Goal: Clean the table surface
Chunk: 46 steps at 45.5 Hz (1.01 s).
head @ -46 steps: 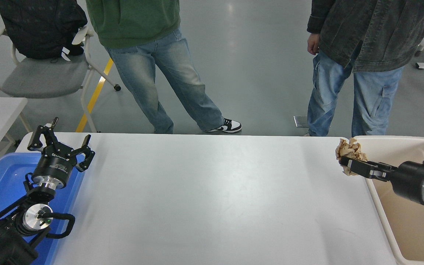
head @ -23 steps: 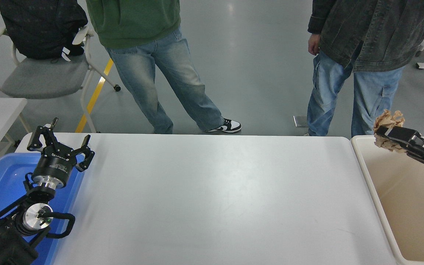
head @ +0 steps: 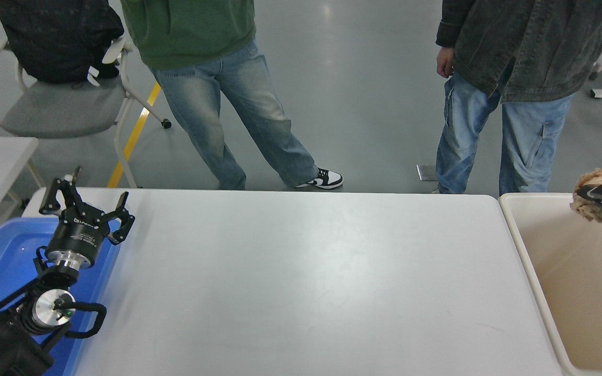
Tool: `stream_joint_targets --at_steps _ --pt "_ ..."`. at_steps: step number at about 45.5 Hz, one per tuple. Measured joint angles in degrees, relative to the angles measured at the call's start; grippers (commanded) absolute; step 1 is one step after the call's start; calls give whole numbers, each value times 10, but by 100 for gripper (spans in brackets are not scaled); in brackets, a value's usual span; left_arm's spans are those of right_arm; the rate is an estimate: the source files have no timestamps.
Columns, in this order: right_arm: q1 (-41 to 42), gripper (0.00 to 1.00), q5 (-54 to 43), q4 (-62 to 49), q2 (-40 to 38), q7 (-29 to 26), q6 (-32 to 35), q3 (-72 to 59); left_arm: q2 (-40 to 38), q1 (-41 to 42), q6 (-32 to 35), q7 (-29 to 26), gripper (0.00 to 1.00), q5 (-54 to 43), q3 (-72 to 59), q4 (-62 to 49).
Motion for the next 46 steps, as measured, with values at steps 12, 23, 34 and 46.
stream_joint_targets --at_steps 12,23,34,46 --pt "-53 0 43 -282 161 1 64 -1 0 0 0 0 99 0 0 0" --pt "-83 0 53 -398 244 -36 55 -2 0 0 0 0 99 0 0 0" --pt "-102 0 66 -435 286 -79 17 5 0 0 0 0 99 0 0 0" --pt "-114 0 103 -447 313 -99 -33 18 0 0 0 0 99 0 0 0"
